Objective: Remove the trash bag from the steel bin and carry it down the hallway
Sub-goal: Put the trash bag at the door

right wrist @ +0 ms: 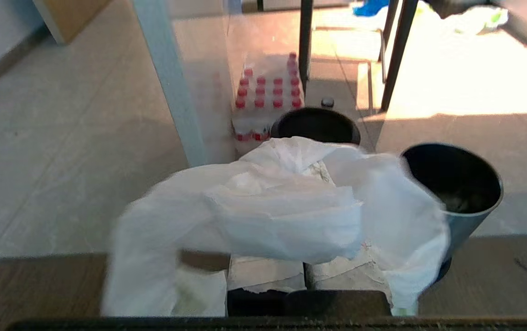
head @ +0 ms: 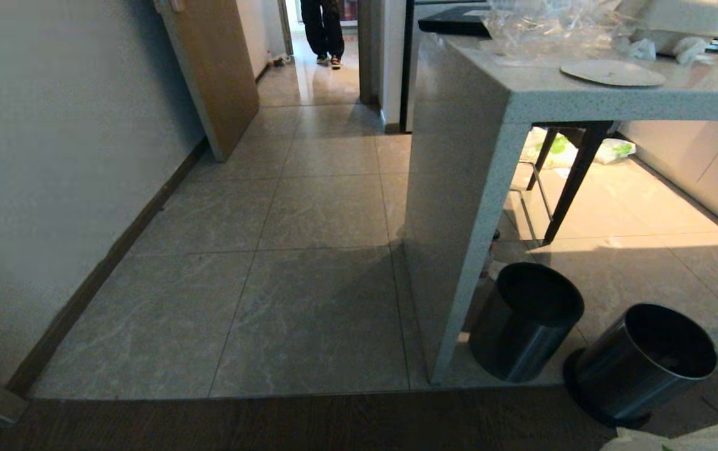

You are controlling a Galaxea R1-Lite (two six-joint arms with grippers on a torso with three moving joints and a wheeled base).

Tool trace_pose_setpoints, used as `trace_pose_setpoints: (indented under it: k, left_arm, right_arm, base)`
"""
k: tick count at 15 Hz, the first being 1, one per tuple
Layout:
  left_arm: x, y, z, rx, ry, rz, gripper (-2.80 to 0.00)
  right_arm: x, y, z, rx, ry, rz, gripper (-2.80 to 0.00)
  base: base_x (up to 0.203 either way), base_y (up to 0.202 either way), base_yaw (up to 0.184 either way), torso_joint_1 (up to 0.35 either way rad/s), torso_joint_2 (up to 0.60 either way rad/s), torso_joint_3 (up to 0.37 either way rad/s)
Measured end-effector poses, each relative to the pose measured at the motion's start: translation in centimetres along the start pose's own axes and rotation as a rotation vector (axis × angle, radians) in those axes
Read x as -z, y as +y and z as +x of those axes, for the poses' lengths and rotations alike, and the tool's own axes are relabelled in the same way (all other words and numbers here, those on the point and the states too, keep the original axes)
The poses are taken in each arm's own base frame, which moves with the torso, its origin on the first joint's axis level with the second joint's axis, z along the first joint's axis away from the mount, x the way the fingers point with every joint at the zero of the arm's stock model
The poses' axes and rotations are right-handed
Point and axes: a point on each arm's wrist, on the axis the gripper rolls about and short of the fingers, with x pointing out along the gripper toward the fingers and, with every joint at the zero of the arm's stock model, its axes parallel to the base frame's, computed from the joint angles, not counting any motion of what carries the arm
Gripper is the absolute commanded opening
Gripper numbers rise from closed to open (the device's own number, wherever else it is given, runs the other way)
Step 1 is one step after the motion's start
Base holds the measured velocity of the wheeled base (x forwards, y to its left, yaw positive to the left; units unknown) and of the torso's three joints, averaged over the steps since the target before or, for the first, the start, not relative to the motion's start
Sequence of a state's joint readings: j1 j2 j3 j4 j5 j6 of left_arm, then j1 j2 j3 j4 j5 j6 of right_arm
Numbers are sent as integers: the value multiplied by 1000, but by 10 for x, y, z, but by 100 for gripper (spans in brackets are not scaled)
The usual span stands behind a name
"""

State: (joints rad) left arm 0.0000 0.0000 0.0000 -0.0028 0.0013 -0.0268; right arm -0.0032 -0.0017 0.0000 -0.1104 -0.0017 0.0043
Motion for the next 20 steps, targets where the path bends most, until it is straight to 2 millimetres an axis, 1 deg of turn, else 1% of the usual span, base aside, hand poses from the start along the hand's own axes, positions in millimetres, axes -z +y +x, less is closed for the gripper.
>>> trace_pose_setpoints:
  k: [5,7,20]
  left_arm:
    - [0,0,0,0,0,0,-280]
    - [0,0,0,0,0,1,-280]
    - [0,0,0,0,0,3,-280]
  right_arm:
    - [0,0,0,0,-1,-1,-280]
    - [0,0,0,0,-1,0,-280]
    - [0,0,0,0,0,0,-280]
  base:
    - [0,0,0,2,4,202]
    - [0,0,0,4,-2,97]
    - [0,0,0,0,0,3]
